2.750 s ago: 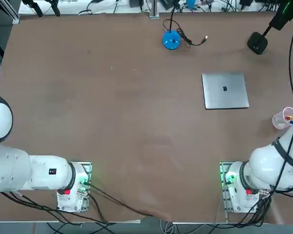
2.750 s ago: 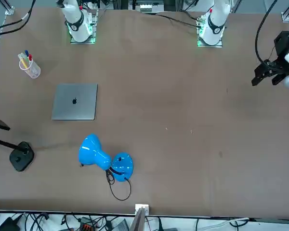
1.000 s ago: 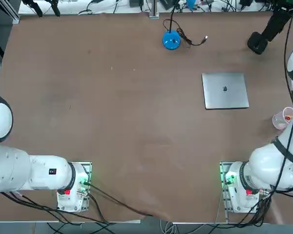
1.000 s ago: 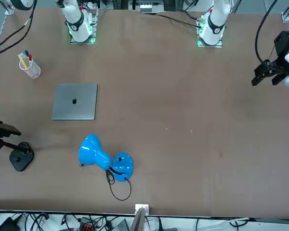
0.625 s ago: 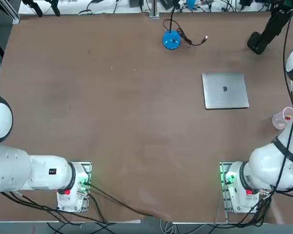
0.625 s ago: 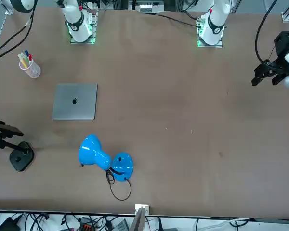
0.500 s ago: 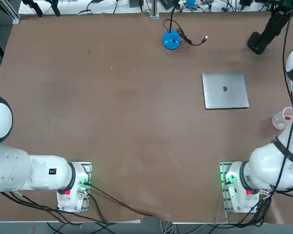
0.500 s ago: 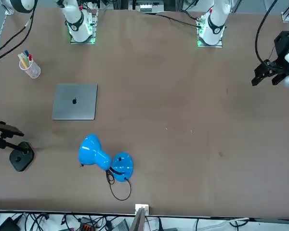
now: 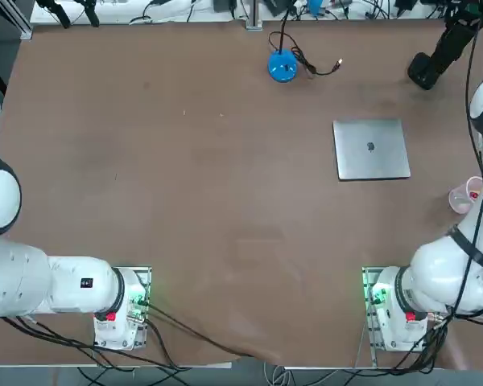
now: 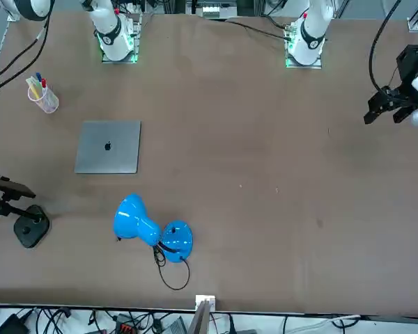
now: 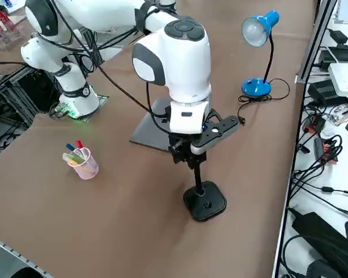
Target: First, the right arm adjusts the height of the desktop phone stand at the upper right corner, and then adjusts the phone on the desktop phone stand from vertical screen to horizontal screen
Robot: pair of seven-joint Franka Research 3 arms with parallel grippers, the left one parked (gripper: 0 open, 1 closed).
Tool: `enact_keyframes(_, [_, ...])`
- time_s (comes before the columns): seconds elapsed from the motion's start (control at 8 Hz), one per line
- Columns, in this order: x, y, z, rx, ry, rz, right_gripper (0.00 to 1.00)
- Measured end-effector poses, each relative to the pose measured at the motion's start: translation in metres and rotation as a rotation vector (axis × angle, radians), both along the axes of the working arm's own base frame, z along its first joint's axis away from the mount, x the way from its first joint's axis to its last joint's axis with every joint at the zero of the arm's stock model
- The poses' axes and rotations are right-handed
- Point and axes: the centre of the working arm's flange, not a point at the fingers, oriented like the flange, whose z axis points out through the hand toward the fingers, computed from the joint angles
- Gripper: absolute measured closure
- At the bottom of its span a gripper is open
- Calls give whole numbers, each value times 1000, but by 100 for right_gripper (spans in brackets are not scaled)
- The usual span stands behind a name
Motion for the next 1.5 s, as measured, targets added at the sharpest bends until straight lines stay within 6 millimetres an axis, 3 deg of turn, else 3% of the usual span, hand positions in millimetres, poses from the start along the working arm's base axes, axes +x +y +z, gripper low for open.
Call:
enact_keyframes(0.25, [-1,-1,-42,12,45,0,36])
enact_keyframes(0.5, [0,-7,-43,-2,34,0,2])
enact_keyframes(0.75, [-4,-18,-32,-18,26,-10,0])
enact_keyframes(1.12, [-6,-14,-5,-17,18,-4,0])
enact_keyframes(1.5, [-13,3,50,-23,11,80,0])
